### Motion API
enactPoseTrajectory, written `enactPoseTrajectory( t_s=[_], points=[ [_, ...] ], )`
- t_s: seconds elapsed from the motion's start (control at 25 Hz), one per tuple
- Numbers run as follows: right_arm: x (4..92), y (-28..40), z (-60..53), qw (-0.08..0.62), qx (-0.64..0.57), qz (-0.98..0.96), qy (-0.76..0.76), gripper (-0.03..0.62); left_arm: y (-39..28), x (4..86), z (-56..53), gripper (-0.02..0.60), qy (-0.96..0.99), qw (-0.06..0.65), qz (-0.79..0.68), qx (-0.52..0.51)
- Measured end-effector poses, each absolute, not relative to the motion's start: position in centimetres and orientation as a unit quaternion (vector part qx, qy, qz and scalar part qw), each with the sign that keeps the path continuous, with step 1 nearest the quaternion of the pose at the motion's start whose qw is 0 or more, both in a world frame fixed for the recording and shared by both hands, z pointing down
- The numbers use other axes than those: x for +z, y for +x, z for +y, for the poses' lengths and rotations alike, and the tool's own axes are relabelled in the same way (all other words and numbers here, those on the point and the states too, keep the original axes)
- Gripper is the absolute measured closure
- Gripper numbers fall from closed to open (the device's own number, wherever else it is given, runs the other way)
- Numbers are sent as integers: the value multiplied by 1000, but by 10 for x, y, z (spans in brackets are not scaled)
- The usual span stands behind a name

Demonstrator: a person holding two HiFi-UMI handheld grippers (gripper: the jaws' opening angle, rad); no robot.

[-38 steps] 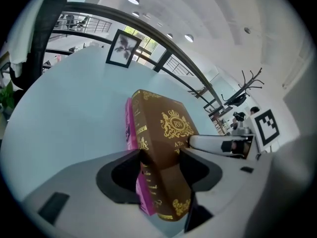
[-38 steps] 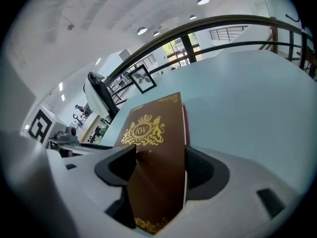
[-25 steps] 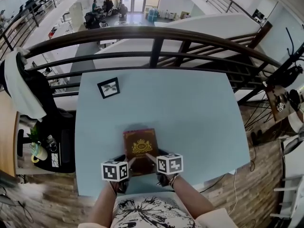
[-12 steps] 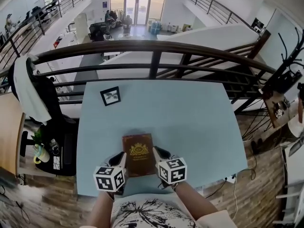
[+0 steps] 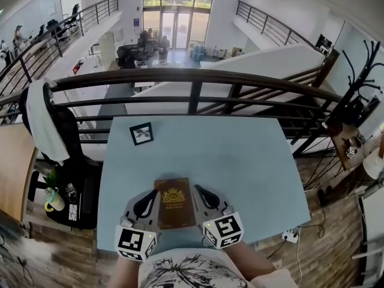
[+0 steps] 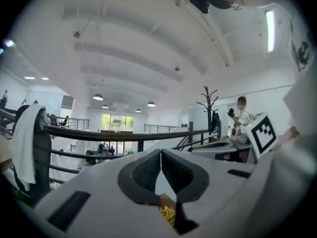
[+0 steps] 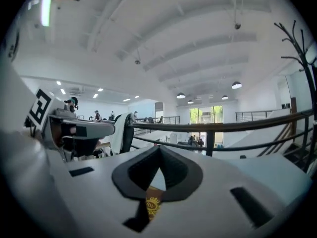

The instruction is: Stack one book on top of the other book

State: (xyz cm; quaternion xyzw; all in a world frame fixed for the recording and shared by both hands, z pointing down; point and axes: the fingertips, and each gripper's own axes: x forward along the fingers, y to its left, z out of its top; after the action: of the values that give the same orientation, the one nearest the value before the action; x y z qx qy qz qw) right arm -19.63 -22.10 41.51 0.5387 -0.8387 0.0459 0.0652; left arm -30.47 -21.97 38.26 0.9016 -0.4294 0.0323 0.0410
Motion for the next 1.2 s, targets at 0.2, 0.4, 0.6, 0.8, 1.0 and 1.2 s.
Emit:
enactPoseTrajectory(
  t_s=[0.2,0.4,0.6,0.8,1.0,1.2],
  points=[
    [385,-194,-206,44,-27,-843,535,601,-314,346,-212,568,895,-5,-446,-2],
    [379,-189,-202,31,-23,-849,528,602,-311,349,-214,568,891,3,-454,7],
    [387,-190,-201,38,-12,-852,522,602,-299,356,-211,568,895,14,-445,17],
    [382,-185,-201,29,-16,-848,530,602,-294,359,-210,568,897,19,-441,21],
    [382,-182,-202,31,-18,-846,531,602,-288,364,-210,568,898,27,-438,23],
    [384,-176,-208,29,-11,-845,534,602,-284,366,-215,568,898,29,-438,25]
  ],
)
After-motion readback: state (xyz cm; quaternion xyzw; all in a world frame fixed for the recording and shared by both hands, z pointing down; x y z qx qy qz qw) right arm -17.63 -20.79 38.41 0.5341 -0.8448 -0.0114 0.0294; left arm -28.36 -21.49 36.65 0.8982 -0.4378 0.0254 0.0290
